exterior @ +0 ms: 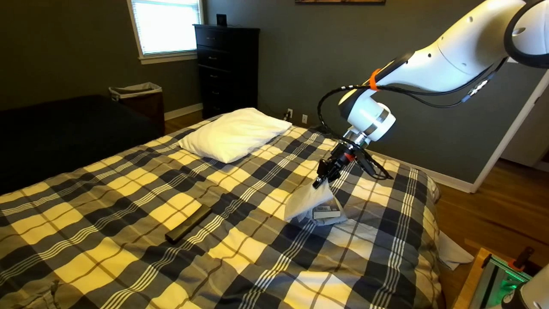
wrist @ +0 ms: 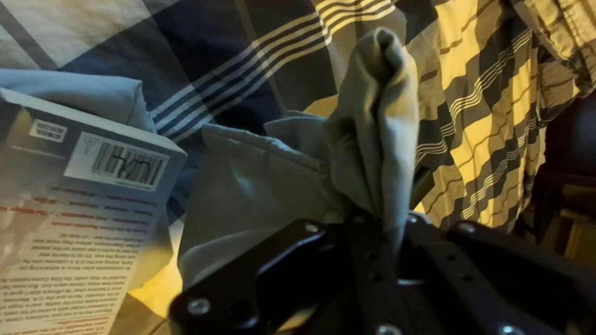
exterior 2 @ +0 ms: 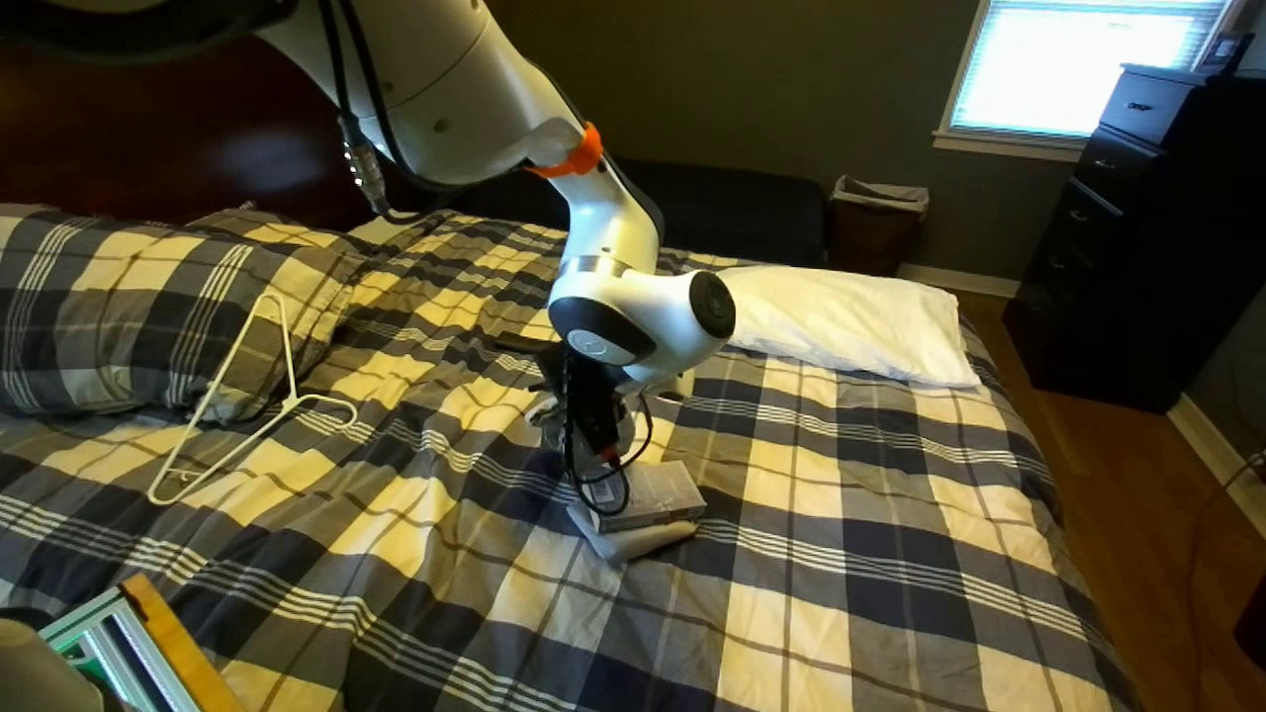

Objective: Put the grey clothing on the book

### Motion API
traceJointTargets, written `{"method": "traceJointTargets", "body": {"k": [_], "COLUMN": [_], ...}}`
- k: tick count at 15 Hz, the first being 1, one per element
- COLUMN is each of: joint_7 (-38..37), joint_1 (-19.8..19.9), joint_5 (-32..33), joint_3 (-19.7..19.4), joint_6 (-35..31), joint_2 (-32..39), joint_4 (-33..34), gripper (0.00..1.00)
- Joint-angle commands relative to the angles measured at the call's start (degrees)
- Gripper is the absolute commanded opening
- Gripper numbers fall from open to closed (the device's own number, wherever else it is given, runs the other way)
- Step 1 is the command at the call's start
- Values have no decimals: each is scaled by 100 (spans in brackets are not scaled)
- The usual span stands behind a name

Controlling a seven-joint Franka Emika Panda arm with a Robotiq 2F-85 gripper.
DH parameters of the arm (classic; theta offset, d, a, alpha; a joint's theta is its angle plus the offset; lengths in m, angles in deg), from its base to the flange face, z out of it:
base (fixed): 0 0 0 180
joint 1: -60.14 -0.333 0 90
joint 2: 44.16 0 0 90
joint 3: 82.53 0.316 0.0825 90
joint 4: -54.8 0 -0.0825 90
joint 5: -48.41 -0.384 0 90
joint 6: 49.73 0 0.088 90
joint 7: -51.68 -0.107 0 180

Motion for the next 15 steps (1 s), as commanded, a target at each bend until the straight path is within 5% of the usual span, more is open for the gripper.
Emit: {"method": "traceJointTargets", "body": {"k": [1, 10, 11, 12, 15], "joint_7": [-445, -2071, -2288, -2532, -3111], "joint_1": [-20, 36, 50, 53, 77], "joint_5": [261, 1677, 1836, 1975, 2243], "joint_3": [-293, -663, -675, -703, -703], "joint_6": [38, -673, -716, -793, -1293], "joint_2": [397, 845, 856, 850, 764], "joint_4": [211, 216, 212, 202, 102], "gripper": [2, 2, 10, 32, 42]}}
